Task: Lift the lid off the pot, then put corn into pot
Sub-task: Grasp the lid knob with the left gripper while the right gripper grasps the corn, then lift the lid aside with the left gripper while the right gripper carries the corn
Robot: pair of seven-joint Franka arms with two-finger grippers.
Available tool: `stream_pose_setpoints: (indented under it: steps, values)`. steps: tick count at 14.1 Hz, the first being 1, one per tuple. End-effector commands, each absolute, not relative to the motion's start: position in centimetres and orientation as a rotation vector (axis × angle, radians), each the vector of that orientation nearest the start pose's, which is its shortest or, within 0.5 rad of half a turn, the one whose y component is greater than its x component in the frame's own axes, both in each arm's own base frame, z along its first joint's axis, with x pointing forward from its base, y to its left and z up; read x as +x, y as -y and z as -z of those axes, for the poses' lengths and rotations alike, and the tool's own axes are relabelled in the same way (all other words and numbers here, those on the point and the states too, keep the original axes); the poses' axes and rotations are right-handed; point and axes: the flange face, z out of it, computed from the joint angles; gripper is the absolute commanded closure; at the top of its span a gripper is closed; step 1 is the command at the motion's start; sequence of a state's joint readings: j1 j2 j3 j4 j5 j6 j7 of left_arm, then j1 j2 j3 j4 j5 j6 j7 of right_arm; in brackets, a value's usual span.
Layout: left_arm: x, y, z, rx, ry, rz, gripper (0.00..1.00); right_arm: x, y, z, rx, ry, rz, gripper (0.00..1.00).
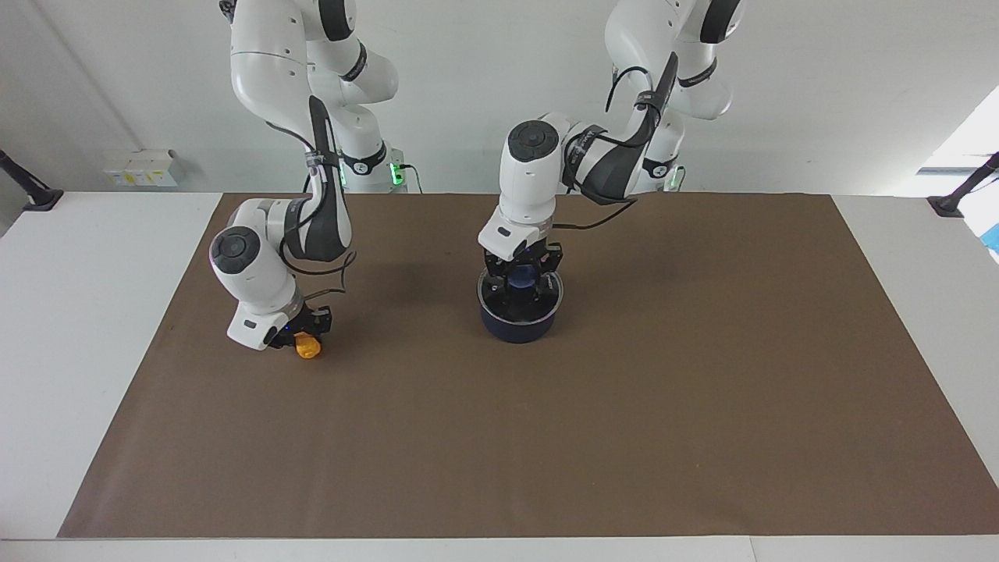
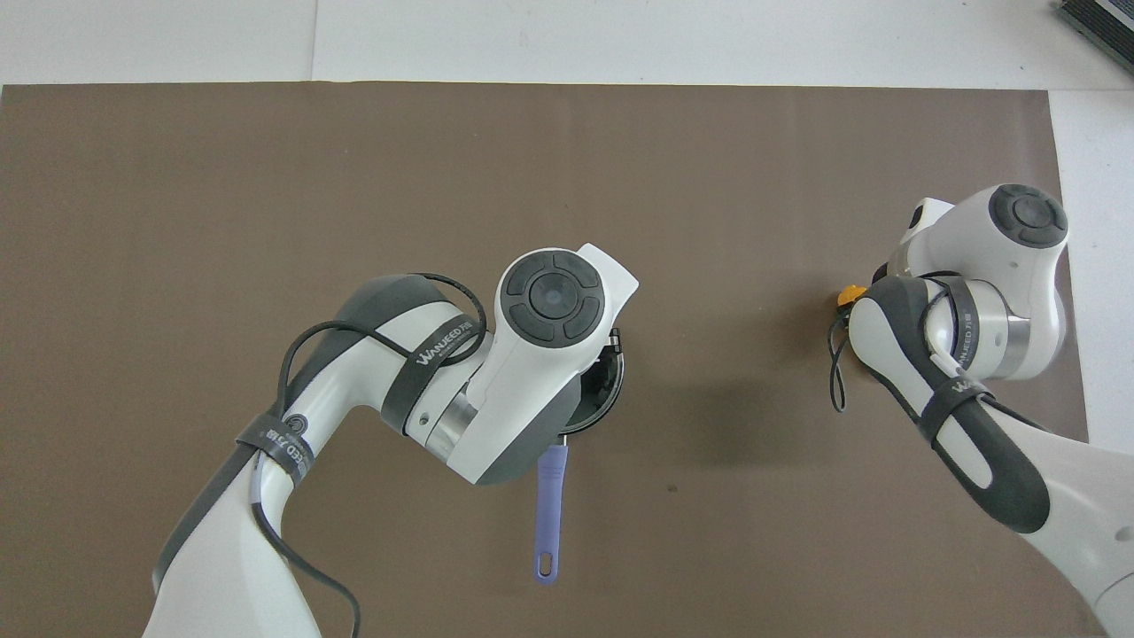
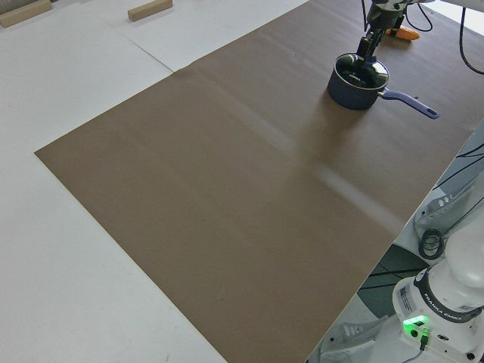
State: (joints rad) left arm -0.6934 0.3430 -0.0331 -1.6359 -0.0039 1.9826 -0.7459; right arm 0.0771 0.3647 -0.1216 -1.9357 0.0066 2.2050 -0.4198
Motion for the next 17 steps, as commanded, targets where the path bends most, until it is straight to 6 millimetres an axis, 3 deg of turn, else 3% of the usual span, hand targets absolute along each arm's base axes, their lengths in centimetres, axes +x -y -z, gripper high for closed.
stream_pose_setpoints:
  steps: [1, 5, 9, 11, 15, 17]
  values:
    - [49.6, 43.3, -44.7, -3.113, 0.027, 0.049, 1.00, 60.3, 2.3, -29.6, -3.078, 0.609, -0.142, 1.00]
    - [50.8, 41.8, -47.4, -3.124, 0.056, 0.092, 1.00, 61.2, 2.3, -31.1, -3.086, 0.609, -0.105, 1.00]
    - [53.1, 37.4, -49.9, -3.142, 0.129, 0.105, 1.00, 61.8, 2.2, -36.2, -3.091, 0.603, -0.045, 1.00]
    - [54.4, 34.4, -50.7, -3.147, 0.054, 0.078, 1.00, 61.4, 1.6, -38.4, -3.096, 0.559, -0.026, 1.00]
    - [57.1, 29.0, -50.9, -3.143, -0.004, 0.058, 1.00, 60.7, -4.6, -42.6, -3.112, 0.383, -0.121, 1.00]
    - [58.4, 26.1, -50.5, -3.137, -0.040, 0.045, 1.00, 60.5, -7.6, -43.2, -3.131, 0.271, -0.164, 1.00]
